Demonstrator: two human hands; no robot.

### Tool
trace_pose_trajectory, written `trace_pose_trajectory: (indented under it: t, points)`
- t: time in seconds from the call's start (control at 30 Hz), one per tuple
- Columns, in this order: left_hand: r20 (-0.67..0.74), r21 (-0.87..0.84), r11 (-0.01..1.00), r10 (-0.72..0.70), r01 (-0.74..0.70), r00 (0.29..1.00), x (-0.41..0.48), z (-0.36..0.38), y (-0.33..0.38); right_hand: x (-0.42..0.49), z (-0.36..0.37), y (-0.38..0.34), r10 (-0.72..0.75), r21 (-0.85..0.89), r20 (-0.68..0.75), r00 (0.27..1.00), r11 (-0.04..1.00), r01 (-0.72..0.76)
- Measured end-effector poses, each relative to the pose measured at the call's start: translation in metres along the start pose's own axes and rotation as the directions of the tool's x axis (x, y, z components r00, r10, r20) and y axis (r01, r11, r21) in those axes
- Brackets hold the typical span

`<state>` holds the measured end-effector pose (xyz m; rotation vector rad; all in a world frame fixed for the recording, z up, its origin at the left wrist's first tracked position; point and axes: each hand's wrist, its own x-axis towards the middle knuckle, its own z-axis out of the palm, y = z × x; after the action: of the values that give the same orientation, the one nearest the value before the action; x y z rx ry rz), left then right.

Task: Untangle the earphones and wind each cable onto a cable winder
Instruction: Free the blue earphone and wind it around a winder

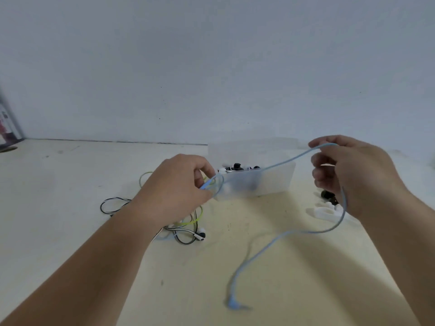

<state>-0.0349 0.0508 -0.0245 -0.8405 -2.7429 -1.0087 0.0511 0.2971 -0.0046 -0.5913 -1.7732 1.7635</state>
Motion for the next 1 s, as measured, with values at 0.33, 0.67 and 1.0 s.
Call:
trace_pose_trajectory:
  t: [0.33, 0.67, 1.0]
  points:
    - [-0.030, -0.171, 0.985, -0.031, 0.026, 0.999, -0.001, 0.001, 0.006, -0.017, 0.011, 0.013, -0.161, -0.723, 0.458, 0.874, 0.505, 0.472]
    - [0.093, -0.204, 0.979, 0.024, -0.004, 0.995, -0.009, 0.004, 0.022, -0.048, 0.040, 0.021, -0.422, -0.502, 0.537, 0.731, 0.537, 0.679]
    - [-0.010, -0.468, 0.881, -0.084, 0.069, 0.996, -0.006, -0.005, 0.019, -0.044, 0.031, 0.008, -0.160, -0.362, 0.574, 0.803, 0.830, 0.425]
